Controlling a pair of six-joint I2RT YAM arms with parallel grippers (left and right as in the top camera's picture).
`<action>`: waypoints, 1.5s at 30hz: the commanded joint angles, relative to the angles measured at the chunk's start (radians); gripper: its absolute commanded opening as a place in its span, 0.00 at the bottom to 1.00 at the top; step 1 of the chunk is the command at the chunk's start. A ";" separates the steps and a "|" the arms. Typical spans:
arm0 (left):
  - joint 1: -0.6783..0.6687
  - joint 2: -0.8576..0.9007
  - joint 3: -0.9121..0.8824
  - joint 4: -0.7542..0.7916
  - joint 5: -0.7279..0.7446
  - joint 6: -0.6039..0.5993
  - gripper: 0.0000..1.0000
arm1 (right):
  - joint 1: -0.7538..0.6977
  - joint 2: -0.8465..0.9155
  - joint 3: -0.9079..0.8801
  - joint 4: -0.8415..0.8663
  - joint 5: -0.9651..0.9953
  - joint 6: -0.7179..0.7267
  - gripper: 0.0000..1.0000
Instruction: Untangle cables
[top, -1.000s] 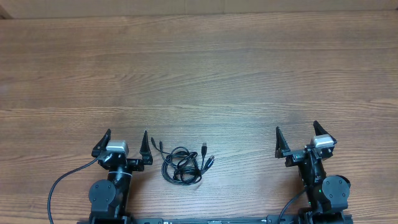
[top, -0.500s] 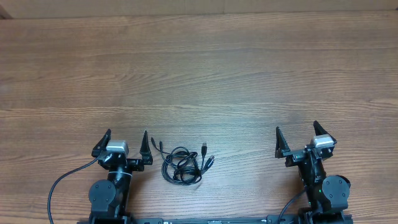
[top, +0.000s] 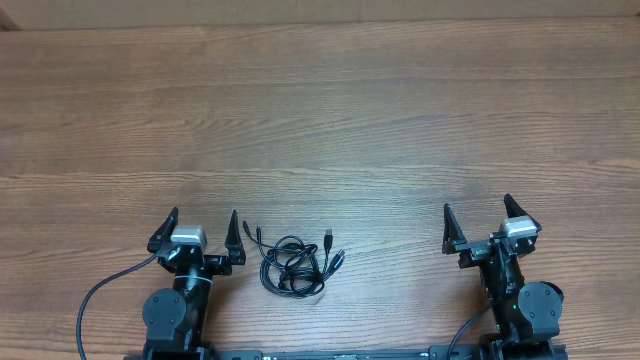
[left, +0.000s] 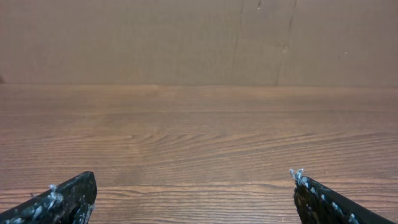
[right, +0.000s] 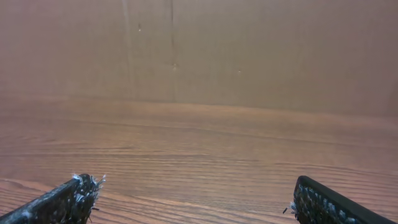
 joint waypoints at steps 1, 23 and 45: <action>0.008 -0.011 -0.004 -0.002 0.007 0.019 1.00 | 0.002 -0.010 -0.011 0.004 -0.005 -0.002 1.00; 0.007 -0.011 -0.004 -0.001 0.008 0.018 0.99 | 0.002 -0.010 -0.011 0.004 -0.005 -0.002 1.00; 0.007 -0.009 0.166 -0.137 0.145 -0.114 1.00 | 0.002 -0.010 -0.011 0.004 -0.005 -0.002 1.00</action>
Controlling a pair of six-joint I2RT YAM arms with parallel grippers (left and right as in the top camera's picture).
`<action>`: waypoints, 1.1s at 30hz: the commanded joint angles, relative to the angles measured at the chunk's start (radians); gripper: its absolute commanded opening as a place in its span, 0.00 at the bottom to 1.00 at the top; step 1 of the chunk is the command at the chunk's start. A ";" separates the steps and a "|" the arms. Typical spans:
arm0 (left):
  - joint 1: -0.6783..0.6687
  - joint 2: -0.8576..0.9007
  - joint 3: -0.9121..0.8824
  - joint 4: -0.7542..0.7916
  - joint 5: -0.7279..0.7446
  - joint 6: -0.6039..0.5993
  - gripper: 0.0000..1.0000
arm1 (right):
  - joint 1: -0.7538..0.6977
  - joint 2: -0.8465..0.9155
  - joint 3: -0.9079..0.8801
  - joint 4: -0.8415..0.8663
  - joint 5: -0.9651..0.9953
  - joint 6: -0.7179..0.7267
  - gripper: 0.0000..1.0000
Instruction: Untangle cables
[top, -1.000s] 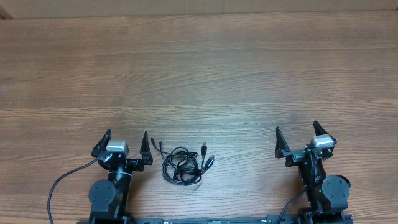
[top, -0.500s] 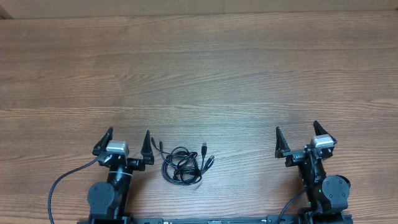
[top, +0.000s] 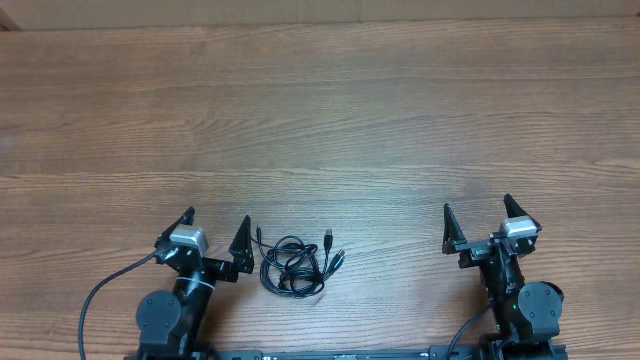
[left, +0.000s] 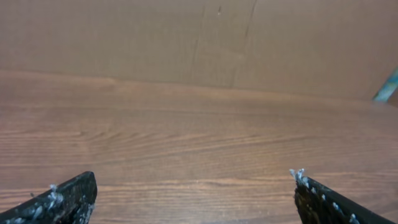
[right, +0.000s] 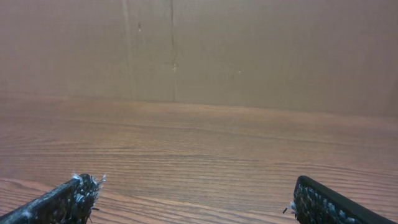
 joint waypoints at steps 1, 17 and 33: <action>0.007 -0.008 0.090 -0.052 -0.019 0.032 1.00 | 0.002 -0.010 -0.011 0.004 -0.005 -0.001 1.00; 0.007 0.250 0.320 -0.151 0.131 0.139 1.00 | 0.002 -0.010 -0.011 0.004 -0.005 -0.001 1.00; 0.000 0.887 0.911 -0.664 0.284 0.293 0.99 | 0.002 -0.010 -0.011 0.004 -0.005 -0.001 1.00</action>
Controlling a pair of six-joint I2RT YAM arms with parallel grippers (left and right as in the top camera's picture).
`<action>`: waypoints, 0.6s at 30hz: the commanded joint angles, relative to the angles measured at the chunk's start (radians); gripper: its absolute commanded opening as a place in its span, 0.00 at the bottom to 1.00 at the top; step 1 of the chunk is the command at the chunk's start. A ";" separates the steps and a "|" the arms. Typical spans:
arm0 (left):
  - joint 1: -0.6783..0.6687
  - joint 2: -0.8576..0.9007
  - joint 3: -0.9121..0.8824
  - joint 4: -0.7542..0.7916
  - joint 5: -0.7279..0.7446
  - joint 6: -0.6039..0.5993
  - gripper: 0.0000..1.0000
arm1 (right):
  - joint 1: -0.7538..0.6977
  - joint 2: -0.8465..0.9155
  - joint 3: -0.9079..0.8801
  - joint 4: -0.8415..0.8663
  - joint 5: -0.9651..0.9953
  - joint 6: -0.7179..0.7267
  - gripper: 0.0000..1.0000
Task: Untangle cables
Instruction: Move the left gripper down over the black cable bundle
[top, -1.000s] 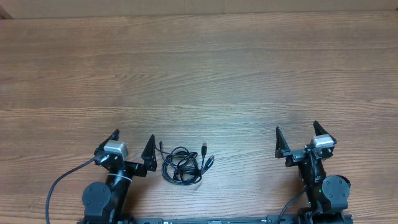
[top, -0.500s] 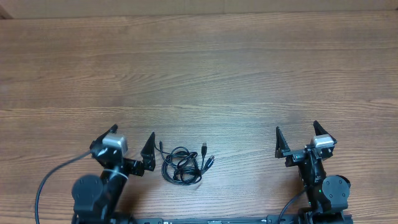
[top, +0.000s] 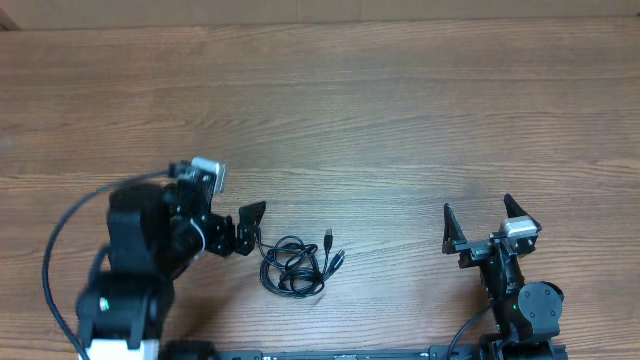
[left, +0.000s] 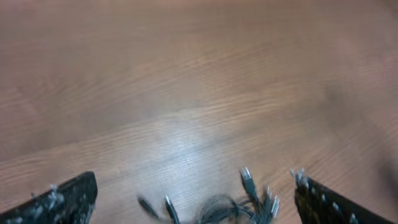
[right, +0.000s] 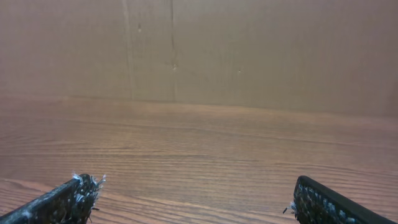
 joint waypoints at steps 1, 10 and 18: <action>-0.006 0.103 0.138 -0.090 0.053 0.064 1.00 | 0.002 -0.010 -0.011 0.003 -0.005 -0.002 1.00; -0.168 0.365 0.340 -0.364 0.053 0.279 1.00 | 0.002 -0.010 -0.011 0.003 -0.005 -0.002 1.00; -0.288 0.543 0.342 -0.455 0.019 0.364 0.99 | 0.002 -0.010 -0.011 0.003 -0.005 -0.002 1.00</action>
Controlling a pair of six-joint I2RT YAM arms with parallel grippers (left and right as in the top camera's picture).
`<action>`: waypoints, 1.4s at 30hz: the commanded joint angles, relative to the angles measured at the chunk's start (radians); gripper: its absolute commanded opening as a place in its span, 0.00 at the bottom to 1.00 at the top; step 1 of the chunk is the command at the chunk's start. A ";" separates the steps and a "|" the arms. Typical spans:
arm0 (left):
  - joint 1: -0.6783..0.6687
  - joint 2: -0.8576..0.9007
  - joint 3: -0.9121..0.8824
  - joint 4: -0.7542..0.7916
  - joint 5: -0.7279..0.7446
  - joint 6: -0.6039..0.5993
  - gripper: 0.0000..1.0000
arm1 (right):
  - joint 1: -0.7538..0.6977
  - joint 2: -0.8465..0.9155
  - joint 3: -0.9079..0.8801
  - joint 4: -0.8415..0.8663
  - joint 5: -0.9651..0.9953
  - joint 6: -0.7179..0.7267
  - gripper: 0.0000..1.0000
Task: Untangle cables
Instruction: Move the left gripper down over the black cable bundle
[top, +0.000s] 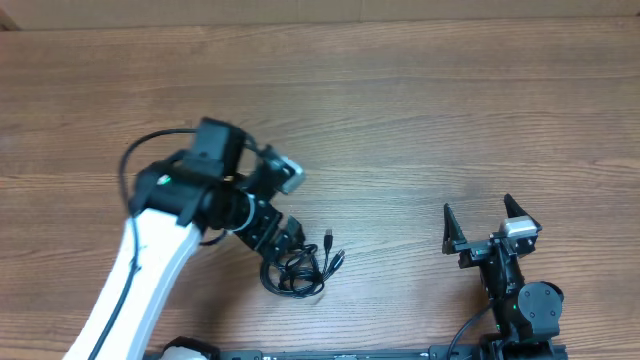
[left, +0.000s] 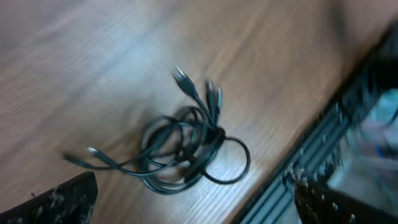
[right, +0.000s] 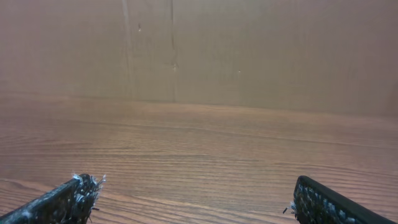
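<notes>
A small bundle of tangled black cables (top: 297, 268) lies near the table's front edge, with several plug ends sticking out to its right. In the left wrist view the cables (left: 180, 149) lie just ahead of the jaws. My left gripper (top: 278, 236) hovers open over the bundle's upper left, with nothing between its fingers (left: 65, 199). My right gripper (top: 478, 222) rests open at the front right, far from the cables, and its fingers (right: 74, 190) frame bare wood.
The wooden table (top: 400, 120) stretches wide behind the cables. A brown cardboard wall (right: 249, 50) stands at the far edge. The table's front edge and the black arm mounts (left: 323, 149) lie right beside the bundle.
My left arm has reached out and swung over the cable bundle, with its camera now looking down on the cables. The right arm has not moved. The cables lie as before.
Both grippers rested open at the table's front, the left one just left of the bundle. The left gripper then turned slightly toward the cables, then stood raised with the cables entering its view. Now it hangs open over the bundle.
</notes>
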 joint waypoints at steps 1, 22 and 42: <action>-0.026 0.071 0.021 0.002 -0.020 0.064 0.99 | 0.002 -0.010 -0.011 0.003 -0.005 -0.002 1.00; -0.077 0.295 0.021 -0.023 -0.055 0.103 1.00 | 0.002 -0.010 -0.011 0.003 -0.005 -0.002 1.00; -0.267 0.295 0.020 0.075 -0.259 0.089 1.00 | 0.002 -0.010 -0.011 0.003 -0.005 -0.002 1.00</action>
